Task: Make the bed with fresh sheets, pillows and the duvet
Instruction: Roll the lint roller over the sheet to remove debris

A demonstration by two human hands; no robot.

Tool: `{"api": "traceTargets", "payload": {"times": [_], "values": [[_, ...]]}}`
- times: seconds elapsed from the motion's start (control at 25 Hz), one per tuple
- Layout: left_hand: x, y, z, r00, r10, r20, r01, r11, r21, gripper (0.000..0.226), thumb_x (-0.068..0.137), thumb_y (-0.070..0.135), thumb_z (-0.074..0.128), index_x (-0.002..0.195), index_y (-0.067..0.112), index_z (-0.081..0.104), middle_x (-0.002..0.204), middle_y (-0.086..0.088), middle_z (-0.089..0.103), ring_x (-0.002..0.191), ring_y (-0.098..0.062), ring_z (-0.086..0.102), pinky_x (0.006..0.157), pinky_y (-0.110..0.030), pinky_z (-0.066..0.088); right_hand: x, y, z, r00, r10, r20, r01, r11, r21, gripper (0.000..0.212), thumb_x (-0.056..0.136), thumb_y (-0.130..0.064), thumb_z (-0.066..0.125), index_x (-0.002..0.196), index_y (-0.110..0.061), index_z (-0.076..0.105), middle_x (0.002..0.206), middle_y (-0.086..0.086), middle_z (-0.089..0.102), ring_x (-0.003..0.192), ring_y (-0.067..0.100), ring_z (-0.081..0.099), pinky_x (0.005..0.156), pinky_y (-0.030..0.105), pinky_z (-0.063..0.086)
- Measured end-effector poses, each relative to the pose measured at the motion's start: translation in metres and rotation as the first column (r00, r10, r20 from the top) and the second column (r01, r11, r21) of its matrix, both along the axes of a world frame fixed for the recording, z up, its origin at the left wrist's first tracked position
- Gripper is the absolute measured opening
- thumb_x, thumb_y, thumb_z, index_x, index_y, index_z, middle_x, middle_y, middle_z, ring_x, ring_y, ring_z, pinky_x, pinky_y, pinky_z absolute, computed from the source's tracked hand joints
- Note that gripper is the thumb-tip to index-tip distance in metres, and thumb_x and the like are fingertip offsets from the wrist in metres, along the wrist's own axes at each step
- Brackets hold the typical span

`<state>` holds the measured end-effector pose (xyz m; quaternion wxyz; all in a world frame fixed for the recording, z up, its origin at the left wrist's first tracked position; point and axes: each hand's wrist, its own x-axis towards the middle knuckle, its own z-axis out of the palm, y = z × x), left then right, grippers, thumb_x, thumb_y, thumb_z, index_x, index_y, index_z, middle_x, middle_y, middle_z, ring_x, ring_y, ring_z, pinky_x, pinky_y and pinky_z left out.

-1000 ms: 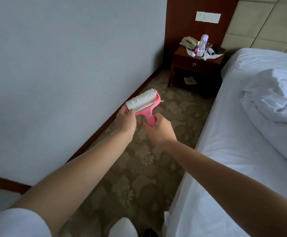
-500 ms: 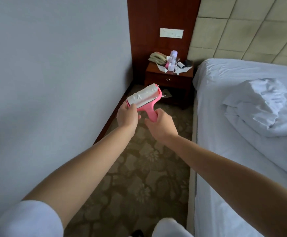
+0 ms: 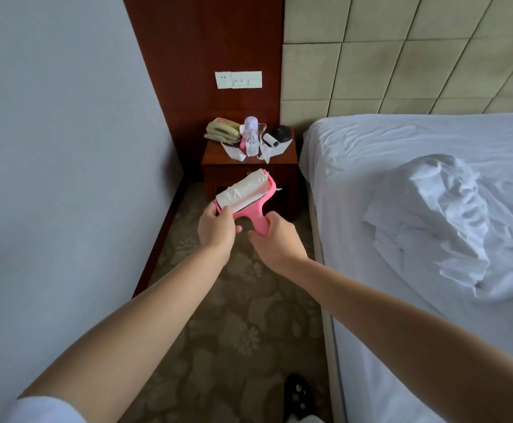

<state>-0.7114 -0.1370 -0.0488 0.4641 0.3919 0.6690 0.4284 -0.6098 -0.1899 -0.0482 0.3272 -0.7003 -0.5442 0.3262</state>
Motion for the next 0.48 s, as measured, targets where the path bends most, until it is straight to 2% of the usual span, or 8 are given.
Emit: {"api": "traceTargets", "payload": {"times": [0.32, 0.48], "values": [[0.089, 0.182, -0.007, 0.997, -0.07, -0.034, 0.07, 0.998, -0.005, 0.041, 0.096, 0.02, 0.047, 0.136, 0.021, 0.05, 0.105, -0.004, 0.065, 0.065, -0.011, 0.063, 0.057, -0.02, 0.05, 0.097, 0.181, -0.008, 1.0, 0.011, 0.006, -0.011, 1.0, -0.008, 0.01, 0.091, -0.023, 0.057, 0.098, -0.017, 0.051, 0.078, -0.008, 0.053, 0.066, 0.01, 0.056, 0.061, 0.025, 0.051], [0.119, 0.277, -0.035, 0.996, -0.08, -0.049, 0.077, 0.996, -0.054, 0.037, 0.095, 0.021, 0.052, 0.132, 0.019, 0.054, 0.104, -0.004, 0.066, 0.069, -0.012, 0.065, 0.058, -0.02, 0.051, 0.134, 0.27, -0.026, 0.998, 0.039, 0.055, -0.035, 0.997, -0.07, 0.011, 0.092, -0.024, 0.057, 0.098, -0.02, 0.049, 0.078, -0.01, 0.05, 0.064, 0.006, 0.051, 0.052, 0.017, 0.037]]}}
